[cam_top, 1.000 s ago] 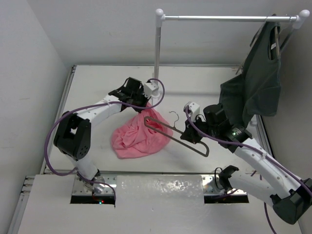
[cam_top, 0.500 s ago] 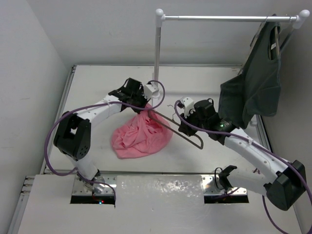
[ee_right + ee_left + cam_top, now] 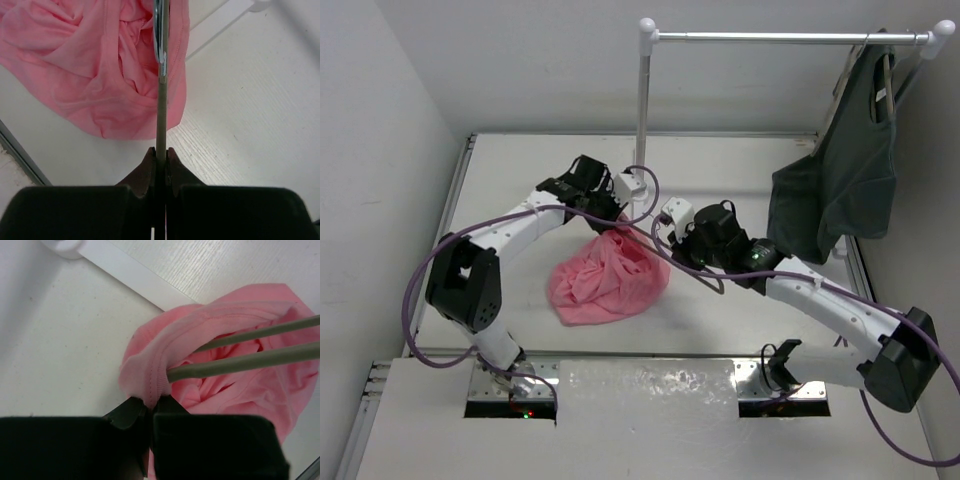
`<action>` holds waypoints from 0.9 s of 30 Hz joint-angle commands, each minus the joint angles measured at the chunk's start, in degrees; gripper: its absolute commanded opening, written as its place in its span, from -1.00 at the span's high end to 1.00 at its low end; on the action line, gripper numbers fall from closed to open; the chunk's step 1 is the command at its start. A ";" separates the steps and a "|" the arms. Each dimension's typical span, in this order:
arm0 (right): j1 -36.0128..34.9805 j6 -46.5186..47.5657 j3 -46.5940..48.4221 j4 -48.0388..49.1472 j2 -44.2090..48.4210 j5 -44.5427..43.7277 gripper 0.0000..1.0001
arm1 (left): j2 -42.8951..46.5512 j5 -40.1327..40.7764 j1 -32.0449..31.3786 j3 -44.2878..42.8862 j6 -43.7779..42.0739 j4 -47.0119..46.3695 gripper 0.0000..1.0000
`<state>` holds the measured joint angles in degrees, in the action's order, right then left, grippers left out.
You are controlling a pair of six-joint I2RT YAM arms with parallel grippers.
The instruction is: Place the t-shirt on the hanger
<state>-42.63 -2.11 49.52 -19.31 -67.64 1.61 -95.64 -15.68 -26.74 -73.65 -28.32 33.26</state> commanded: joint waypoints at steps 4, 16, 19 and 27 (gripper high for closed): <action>-3.33 3.68 0.49 8.31 0.66 -6.08 1.00 | 6.51 -5.32 0.11 -3.61 -5.68 6.37 1.00; -5.88 5.10 -1.70 9.20 1.71 -3.36 1.00 | 9.94 -15.60 0.02 -12.66 -20.26 23.40 1.00; -5.88 5.62 -4.69 9.55 5.23 -3.89 1.00 | 10.90 -15.96 0.02 -12.66 -25.54 27.99 1.00; -7.20 5.62 -2.32 7.37 3.92 5.86 1.00 | 11.09 -13.69 -3.14 -15.82 -30.30 30.19 1.00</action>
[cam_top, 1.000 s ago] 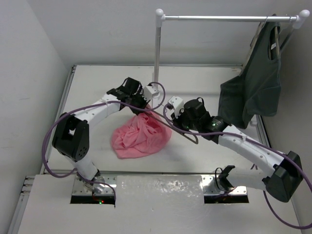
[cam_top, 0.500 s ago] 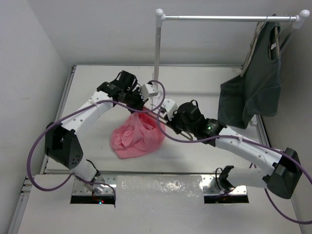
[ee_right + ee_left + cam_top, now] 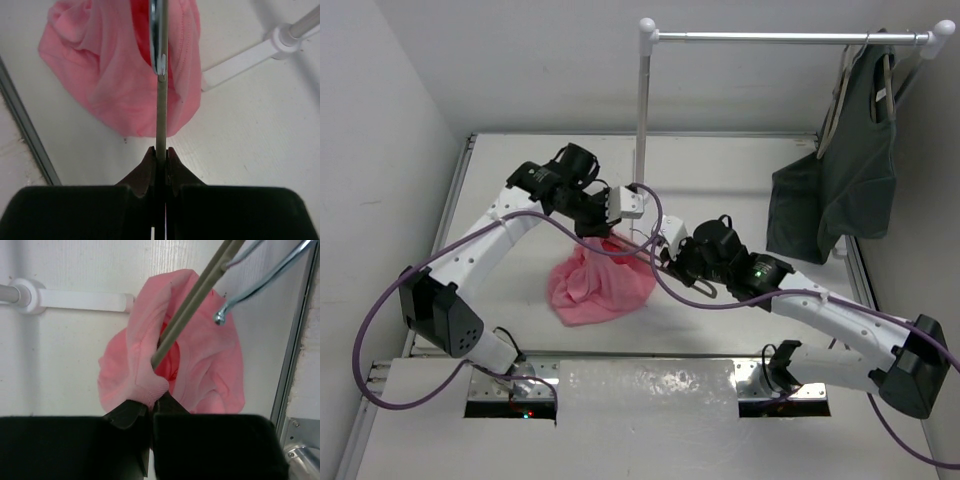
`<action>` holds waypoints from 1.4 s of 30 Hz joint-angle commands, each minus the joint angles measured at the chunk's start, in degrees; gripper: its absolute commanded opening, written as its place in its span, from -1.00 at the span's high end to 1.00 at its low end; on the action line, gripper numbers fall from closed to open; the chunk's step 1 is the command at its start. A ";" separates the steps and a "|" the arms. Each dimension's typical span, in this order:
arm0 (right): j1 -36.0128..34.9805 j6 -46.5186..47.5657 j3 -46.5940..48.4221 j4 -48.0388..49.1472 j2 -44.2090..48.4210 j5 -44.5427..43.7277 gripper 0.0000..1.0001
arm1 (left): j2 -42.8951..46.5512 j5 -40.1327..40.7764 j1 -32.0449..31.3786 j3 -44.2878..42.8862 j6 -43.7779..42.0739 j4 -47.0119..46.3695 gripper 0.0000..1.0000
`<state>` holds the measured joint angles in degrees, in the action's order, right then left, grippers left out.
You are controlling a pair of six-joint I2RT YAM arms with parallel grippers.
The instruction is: Place the t-shirt on the hanger
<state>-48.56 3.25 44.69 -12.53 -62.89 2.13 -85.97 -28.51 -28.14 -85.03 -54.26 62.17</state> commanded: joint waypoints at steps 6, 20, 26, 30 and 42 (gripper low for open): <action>-1.37 0.62 -0.21 0.73 -0.13 7.36 1.00 | 1.95 0.76 -1.92 -7.34 -10.95 7.08 1.00; -1.37 -0.52 -0.82 10.16 -10.14 7.27 1.00 | 2.39 -3.32 -7.81 -7.17 -6.91 7.96 1.00; -1.37 -2.81 -6.89 16.74 -7.95 6.92 1.00 | 6.07 -0.06 -7.72 3.90 -2.27 5.52 -0.43; -1.28 -6.66 -10.13 20.52 -10.31 7.89 1.00 | 9.50 -0.14 -1.51 5.76 2.66 0.68 -0.95; 0.39 -10.45 -12.17 26.16 -11.02 7.27 1.00 | 14.87 -2.69 15.86 23.23 18.05 -14.26 0.31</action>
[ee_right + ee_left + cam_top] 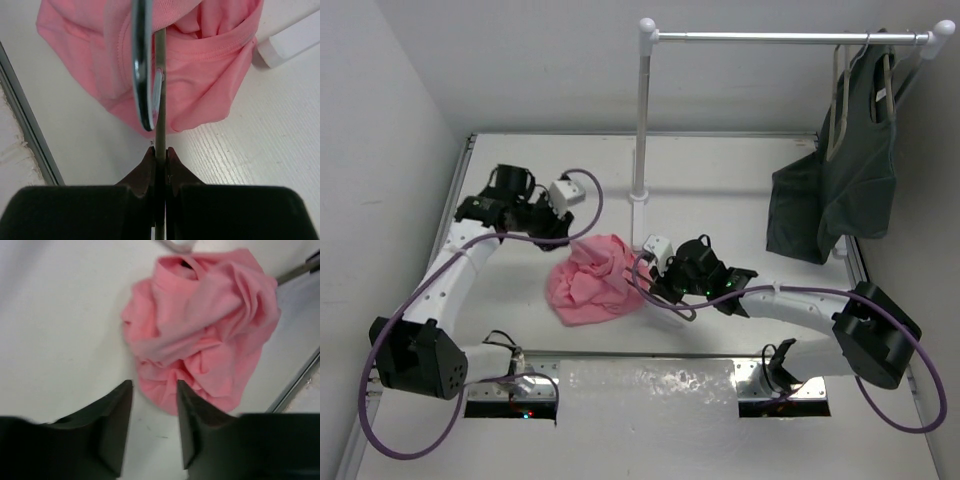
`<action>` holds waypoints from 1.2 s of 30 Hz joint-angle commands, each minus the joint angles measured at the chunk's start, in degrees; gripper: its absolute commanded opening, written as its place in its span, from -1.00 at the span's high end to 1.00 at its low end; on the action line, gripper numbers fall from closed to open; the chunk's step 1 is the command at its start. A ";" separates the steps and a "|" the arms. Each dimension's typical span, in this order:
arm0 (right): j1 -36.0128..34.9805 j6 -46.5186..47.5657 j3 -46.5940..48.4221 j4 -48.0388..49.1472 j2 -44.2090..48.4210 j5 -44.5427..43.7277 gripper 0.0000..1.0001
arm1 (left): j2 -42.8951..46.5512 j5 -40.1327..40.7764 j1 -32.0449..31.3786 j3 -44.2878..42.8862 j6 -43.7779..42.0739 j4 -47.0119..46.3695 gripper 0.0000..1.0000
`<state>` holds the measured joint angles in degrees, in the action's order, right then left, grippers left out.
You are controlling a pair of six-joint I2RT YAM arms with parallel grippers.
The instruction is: Place the t-shirt on the hanger
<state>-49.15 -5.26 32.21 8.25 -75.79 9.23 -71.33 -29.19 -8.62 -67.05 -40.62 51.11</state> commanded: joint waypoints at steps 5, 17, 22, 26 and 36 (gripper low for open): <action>1.33 -2.91 0.66 6.16 2.14 1.40 1.00 | 3.39 8.00 -15.72 15.44 4.15 -19.34 -0.33; 1.33 -3.36 1.80 6.25 2.49 2.81 1.00 | -8.91 13.82 -19.15 12.74 -8.67 -24.94 -0.35; 1.60 -2.48 2.95 5.20 2.40 2.63 1.00 | -8.56 9.06 -19.15 15.80 -10.54 -22.53 -0.02; 2.30 -1.69 2.86 4.14 2.31 3.42 1.00 | -9.26 15.47 -18.28 14.32 -4.03 -26.94 1.00; 3.79 -1.43 6.11 2.83 0.47 7.38 1.00 | -5.58 13.10 -7.99 -3.96 -15.61 -9.55 1.00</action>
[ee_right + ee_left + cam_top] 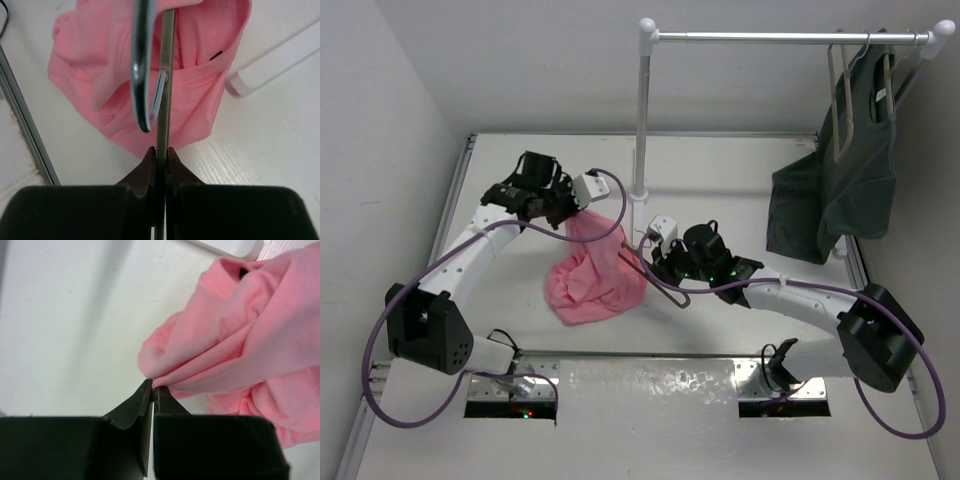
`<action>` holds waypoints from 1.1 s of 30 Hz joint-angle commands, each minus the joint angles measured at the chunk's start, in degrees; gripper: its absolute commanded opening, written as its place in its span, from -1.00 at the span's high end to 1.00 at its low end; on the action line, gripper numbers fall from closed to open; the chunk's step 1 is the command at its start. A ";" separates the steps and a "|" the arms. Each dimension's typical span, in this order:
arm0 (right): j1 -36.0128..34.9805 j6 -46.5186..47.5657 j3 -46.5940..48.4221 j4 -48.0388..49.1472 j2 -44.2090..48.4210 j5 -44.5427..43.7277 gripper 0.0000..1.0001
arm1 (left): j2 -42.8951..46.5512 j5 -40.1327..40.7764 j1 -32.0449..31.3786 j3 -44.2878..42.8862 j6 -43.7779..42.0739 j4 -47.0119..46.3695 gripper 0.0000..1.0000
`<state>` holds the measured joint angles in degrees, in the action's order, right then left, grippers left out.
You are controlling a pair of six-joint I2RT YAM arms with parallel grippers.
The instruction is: Place the t-shirt on the hanger
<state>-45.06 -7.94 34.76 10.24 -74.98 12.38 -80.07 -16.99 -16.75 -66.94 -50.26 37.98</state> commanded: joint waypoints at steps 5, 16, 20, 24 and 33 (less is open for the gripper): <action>-0.29 2.14 5.65 1.36 -1.13 5.45 1.00 | 3.96 1.96 0.14 -6.19 -11.53 5.19 1.00; -0.29 3.64 6.19 -1.19 0.27 6.52 1.00 | 4.40 -3.10 0.94 -17.43 -19.33 12.27 1.00; -0.38 3.90 6.37 -0.48 2.20 5.37 1.00 | 8.43 -8.58 -0.47 -12.46 -29.97 30.20 0.94; -0.47 3.90 6.20 0.39 2.03 6.42 1.00 | 12.92 -8.85 -0.65 -3.92 -28.77 29.89 0.29; -0.82 2.49 5.14 4.17 -2.19 8.01 1.00 | 13.37 -7.43 -0.56 -8.65 -13.98 17.13 -0.63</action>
<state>-45.47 -5.28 39.72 9.41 -77.03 18.44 -67.22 -22.81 -17.21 -72.34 -67.13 59.11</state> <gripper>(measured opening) 0.023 0.808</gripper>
